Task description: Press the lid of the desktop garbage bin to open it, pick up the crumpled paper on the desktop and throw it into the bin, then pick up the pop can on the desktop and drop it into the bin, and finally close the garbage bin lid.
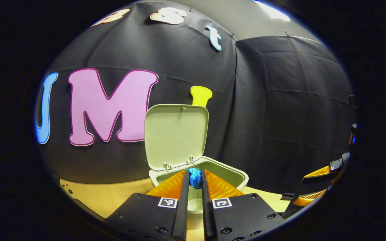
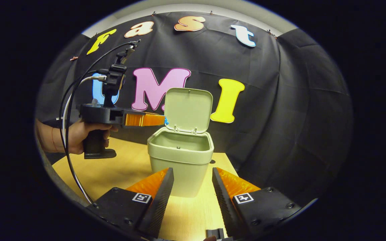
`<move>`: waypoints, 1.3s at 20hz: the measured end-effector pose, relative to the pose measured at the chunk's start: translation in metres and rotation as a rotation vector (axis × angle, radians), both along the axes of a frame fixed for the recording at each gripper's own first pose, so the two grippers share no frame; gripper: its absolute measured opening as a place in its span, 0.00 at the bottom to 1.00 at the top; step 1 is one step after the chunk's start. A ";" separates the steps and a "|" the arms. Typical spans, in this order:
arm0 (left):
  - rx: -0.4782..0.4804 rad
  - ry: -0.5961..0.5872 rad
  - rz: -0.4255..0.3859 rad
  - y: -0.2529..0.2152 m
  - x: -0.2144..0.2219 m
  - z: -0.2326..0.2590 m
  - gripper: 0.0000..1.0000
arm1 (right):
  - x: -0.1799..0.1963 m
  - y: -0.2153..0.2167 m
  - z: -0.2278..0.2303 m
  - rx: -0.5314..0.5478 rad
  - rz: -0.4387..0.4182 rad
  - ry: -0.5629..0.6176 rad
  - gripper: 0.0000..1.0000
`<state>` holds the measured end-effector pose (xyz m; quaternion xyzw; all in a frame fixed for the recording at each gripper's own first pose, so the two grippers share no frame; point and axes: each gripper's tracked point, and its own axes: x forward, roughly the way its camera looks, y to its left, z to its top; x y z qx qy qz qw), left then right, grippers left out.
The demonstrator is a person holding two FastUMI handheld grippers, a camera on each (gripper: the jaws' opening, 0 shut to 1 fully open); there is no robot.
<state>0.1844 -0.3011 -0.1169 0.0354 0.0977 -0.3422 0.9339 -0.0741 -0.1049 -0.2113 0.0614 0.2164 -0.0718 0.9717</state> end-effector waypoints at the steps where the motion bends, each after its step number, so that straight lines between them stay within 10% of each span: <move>1: 0.010 0.002 0.005 -0.001 0.001 -0.005 0.27 | -0.002 -0.002 0.000 0.000 -0.006 0.003 0.75; 7: 0.046 0.004 0.054 0.002 0.007 -0.016 0.93 | -0.004 -0.009 -0.001 0.003 -0.013 0.003 0.75; 26: 0.064 -0.078 0.376 0.170 -0.077 0.015 0.94 | -0.002 0.086 -0.048 0.114 0.273 0.104 0.92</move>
